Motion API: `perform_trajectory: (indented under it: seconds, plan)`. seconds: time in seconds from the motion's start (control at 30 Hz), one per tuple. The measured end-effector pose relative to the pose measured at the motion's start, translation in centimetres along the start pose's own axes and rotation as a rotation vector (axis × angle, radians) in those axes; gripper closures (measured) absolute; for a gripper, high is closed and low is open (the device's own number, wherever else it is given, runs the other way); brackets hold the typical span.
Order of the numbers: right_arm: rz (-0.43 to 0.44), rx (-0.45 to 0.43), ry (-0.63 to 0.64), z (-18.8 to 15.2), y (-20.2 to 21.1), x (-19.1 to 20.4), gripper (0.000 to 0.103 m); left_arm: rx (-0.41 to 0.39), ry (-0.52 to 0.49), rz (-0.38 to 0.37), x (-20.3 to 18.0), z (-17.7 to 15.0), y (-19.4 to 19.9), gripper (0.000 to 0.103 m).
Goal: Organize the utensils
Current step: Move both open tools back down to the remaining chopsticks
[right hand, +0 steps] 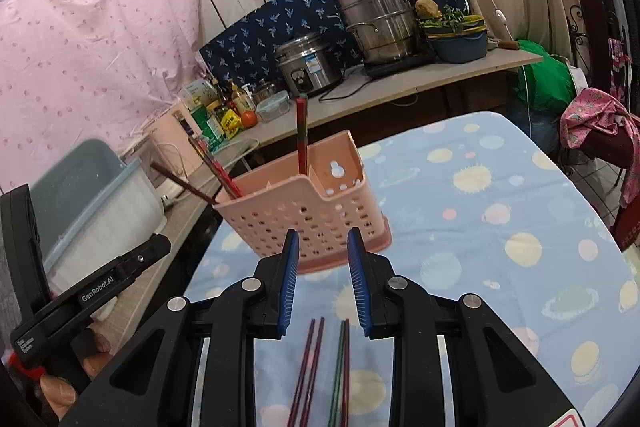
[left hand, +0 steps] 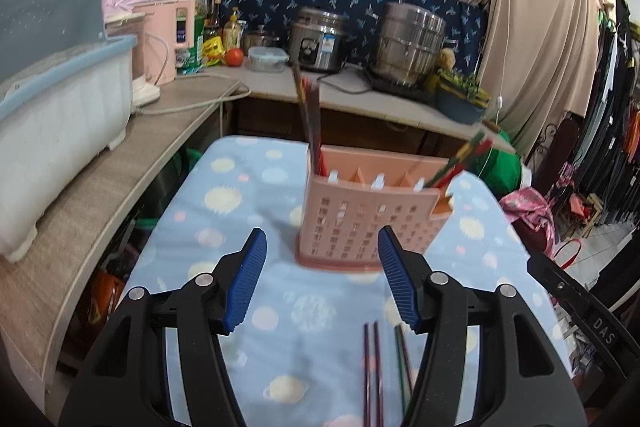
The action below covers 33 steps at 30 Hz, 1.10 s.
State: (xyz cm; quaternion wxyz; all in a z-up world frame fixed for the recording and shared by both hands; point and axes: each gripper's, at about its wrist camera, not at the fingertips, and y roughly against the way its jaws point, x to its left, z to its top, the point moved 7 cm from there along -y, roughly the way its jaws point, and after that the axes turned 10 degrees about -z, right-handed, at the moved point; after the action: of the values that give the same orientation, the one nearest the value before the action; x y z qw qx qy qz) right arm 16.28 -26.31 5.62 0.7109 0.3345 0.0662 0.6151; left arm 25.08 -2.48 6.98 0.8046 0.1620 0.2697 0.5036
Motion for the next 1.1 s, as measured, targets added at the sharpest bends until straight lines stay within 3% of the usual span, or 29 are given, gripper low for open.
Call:
perform_trajectory:
  seconds: [0.3,0.6,1.1]
  plan:
    - [-0.034,0.140,0.026,-8.6,0.9,-2.6,0.077,0.068,-0.025,0.012,-0.1,-6.9,0.5,0.048]
    - [-0.062,0.204,0.108,-14.7,2.4,-2.7,0.077,0.131,-0.045,0.012,-0.5,-11.7,0.8,0.048]
    - [-0.068,0.261,0.177,-19.6,3.5,-2.3,0.077,0.229,-0.027,0.013,-0.1,-17.4,0.9,0.048]
